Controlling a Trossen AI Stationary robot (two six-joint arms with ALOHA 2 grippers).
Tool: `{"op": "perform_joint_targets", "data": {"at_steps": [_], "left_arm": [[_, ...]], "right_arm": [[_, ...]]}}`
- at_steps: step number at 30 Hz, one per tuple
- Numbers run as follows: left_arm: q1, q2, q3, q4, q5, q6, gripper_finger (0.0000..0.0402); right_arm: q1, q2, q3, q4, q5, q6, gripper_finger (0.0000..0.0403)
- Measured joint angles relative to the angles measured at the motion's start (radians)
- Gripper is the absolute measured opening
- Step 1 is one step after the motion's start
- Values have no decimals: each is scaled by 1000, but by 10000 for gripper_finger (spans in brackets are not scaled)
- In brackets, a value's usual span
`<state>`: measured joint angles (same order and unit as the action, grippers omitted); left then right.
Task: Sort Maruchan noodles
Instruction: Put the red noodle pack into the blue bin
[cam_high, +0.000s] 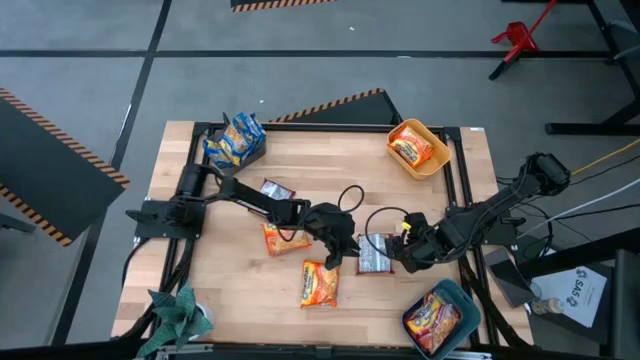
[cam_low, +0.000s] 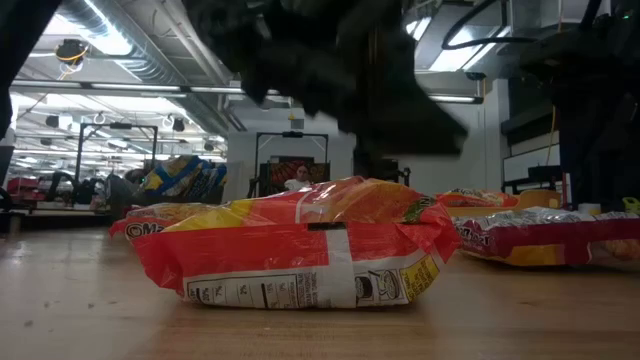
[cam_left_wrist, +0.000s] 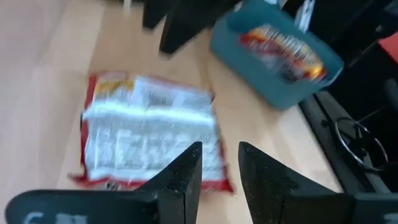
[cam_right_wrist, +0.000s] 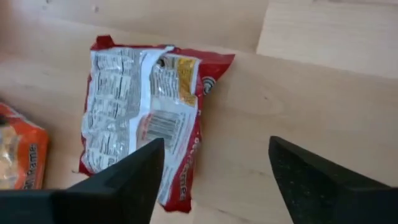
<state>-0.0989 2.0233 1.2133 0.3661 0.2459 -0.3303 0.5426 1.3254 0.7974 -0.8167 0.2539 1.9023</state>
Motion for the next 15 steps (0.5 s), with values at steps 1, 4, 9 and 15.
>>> {"op": "perform_joint_targets", "data": {"at_steps": [1,4,9,15], "left_arm": [[5,15,0,3,16,0,100],[12,51,0,54,46,0,100],[11,87,0,94,8,72,90],[18,147,41,115,-16,98,62]], "right_arm": [[8,0,-6,7,13,16,278],[22,0,-13,18,34,42,282],[23,1,-14,16,44,46,269],[23,1,-14,40,51,50,258]]}}
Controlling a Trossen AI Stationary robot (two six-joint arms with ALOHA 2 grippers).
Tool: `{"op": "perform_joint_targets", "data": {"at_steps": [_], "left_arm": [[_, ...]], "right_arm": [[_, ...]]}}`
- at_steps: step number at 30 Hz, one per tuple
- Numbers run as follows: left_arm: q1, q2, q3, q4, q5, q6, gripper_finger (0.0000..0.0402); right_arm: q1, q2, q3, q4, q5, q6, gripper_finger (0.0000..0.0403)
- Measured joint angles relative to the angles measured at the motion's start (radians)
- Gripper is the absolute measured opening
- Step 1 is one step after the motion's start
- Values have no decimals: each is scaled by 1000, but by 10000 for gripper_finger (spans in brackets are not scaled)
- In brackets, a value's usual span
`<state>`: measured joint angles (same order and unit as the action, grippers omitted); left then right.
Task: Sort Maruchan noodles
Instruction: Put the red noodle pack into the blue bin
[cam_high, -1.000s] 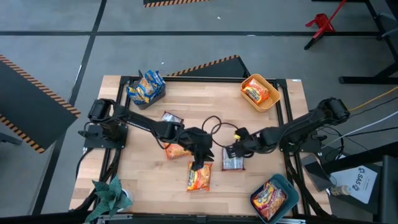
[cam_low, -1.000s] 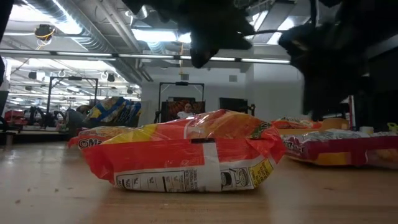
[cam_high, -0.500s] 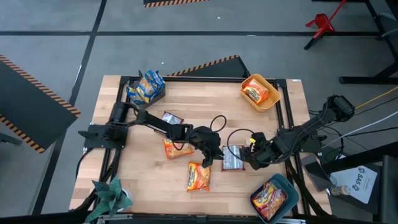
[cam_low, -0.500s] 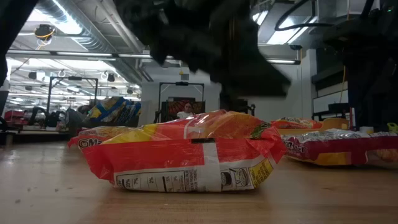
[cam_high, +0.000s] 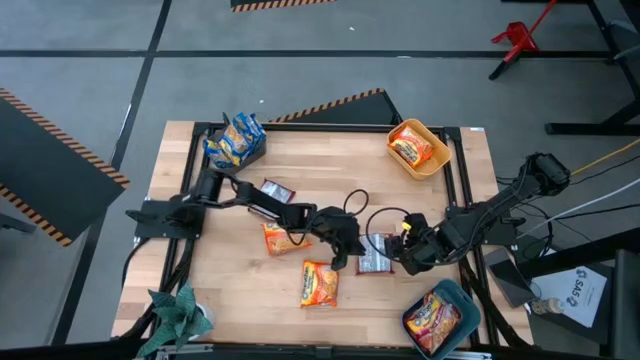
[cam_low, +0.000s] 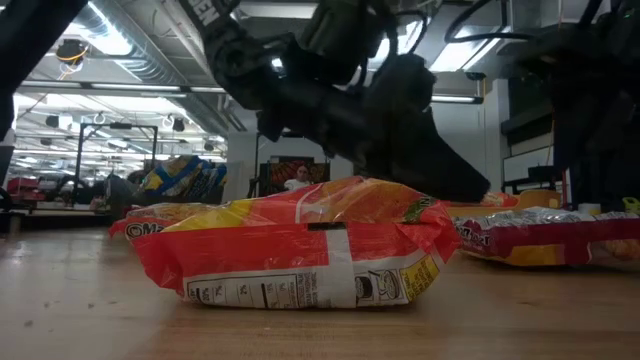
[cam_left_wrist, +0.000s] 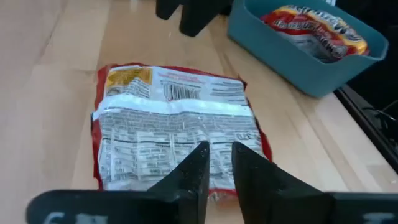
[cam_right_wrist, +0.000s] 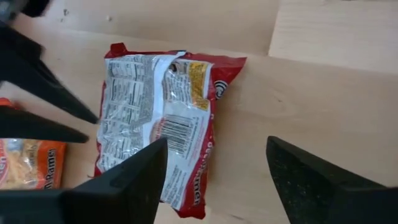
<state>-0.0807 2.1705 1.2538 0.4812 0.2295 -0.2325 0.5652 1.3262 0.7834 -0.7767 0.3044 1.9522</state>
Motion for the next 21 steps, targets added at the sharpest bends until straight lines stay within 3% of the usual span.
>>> {"op": "perform_joint_targets", "data": {"at_steps": [9,21], "left_arm": [[0,40,69,-79,-10,26,4],[2,36,61,-197,-56,30,2]], "right_arm": [[0,0,0,16,2,0,257],[-3,10,0,117,93,14,257]]}}
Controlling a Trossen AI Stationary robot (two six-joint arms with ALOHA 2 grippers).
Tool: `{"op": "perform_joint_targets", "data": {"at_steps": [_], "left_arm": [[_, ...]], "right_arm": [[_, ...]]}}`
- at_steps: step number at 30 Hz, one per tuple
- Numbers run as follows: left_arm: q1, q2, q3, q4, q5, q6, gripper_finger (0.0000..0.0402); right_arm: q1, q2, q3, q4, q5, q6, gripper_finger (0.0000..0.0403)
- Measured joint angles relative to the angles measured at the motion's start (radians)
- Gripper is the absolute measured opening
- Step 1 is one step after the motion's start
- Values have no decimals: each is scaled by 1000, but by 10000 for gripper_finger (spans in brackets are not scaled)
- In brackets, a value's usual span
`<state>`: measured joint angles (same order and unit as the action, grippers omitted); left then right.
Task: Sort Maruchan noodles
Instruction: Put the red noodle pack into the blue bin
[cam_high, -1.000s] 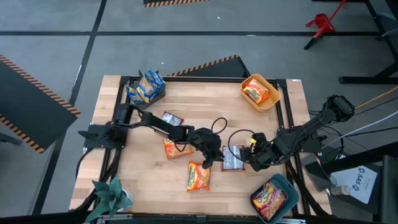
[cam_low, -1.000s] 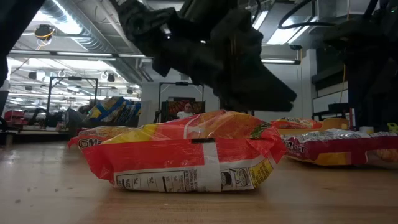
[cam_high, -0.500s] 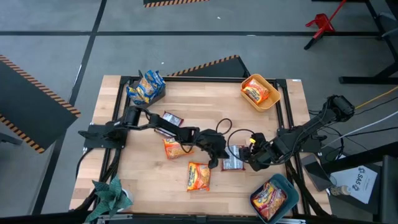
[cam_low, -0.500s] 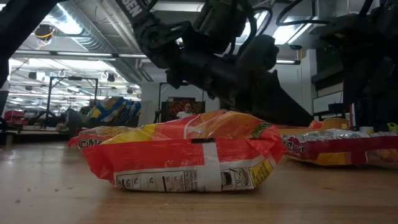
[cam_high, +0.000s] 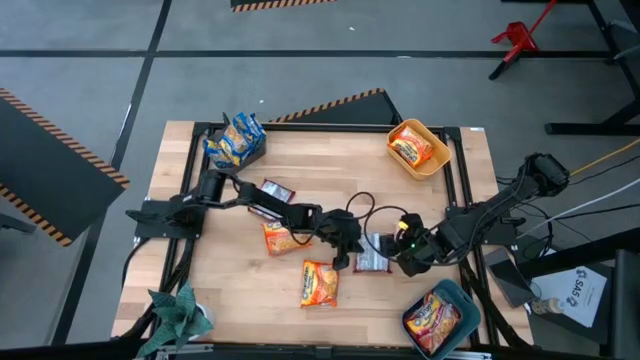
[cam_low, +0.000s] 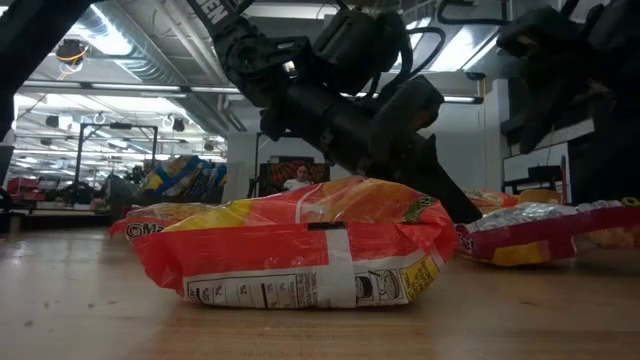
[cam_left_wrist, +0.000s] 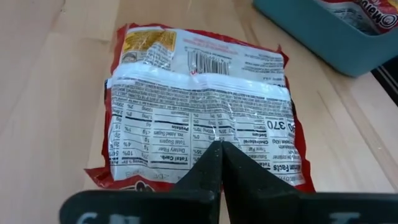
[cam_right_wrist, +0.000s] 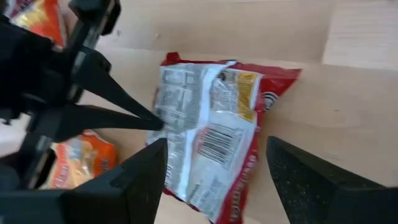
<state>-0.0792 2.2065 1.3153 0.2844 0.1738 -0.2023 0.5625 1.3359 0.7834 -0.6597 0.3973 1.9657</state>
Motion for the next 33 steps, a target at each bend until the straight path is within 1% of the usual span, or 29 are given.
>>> {"op": "perform_joint_targets", "data": {"at_steps": [4,11,17,22,25,26,27,30,33], "left_arm": [[-2,-4,2,-50,-3,-13,1],[-2,-2,1,-74,-6,-12,1],[-2,-3,0,-112,-6,-1,1],[-2,-3,-2,-108,3,-1,0],[-3,0,-5,-146,-3,-1,0],[-2,4,-10,-124,3,2,0],[-1,5,-5,-143,3,1,0],[0,3,-6,-141,-6,4,0],[4,3,-6,-141,-3,4,0]], "right_arm": [[0,41,0,40,11,34,257],[1,115,0,113,21,66,257],[1,142,-14,113,22,86,257],[1,142,-53,209,57,95,257],[0,141,-84,300,83,89,257],[0,141,-101,327,87,88,257],[0,142,-117,357,93,87,257],[0,142,-158,444,90,72,257],[0,142,-173,467,88,72,249]]}}
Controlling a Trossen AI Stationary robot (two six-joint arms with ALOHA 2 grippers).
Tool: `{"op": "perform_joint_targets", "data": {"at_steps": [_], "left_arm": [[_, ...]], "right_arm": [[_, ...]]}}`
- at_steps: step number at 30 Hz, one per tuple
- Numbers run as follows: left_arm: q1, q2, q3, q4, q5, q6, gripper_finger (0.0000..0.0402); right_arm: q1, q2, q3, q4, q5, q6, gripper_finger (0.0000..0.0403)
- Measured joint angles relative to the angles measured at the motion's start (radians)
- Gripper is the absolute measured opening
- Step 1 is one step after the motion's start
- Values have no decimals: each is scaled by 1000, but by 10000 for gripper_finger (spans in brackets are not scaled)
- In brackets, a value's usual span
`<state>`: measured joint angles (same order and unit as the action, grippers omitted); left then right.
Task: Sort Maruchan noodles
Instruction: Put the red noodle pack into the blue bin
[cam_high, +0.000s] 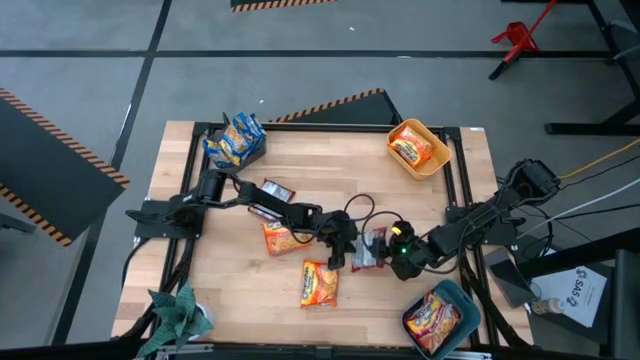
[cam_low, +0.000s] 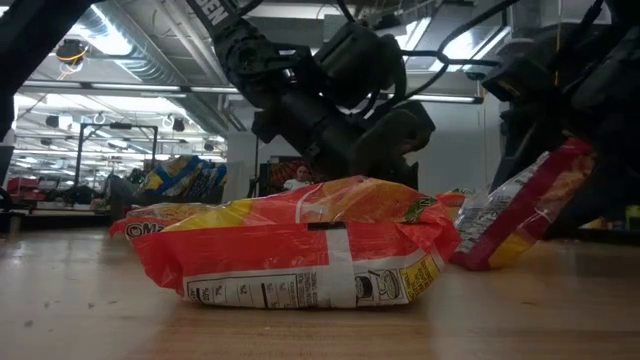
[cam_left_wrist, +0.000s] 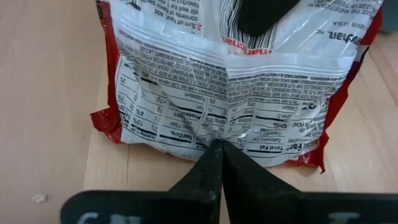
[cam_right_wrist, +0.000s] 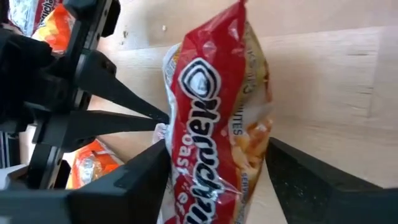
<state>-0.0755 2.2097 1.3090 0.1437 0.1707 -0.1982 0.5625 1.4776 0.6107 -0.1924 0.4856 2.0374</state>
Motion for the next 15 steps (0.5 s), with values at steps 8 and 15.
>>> {"op": "perform_joint_targets", "data": {"at_steps": [8,15], "left_arm": [[4,-10,-1,-4,22,-2,0],[5,-66,-6,-39,31,-35,0]], "right_arm": [[0,-1,0,40,1,-10,128],[0,-2,0,78,-1,-56,90]]}}
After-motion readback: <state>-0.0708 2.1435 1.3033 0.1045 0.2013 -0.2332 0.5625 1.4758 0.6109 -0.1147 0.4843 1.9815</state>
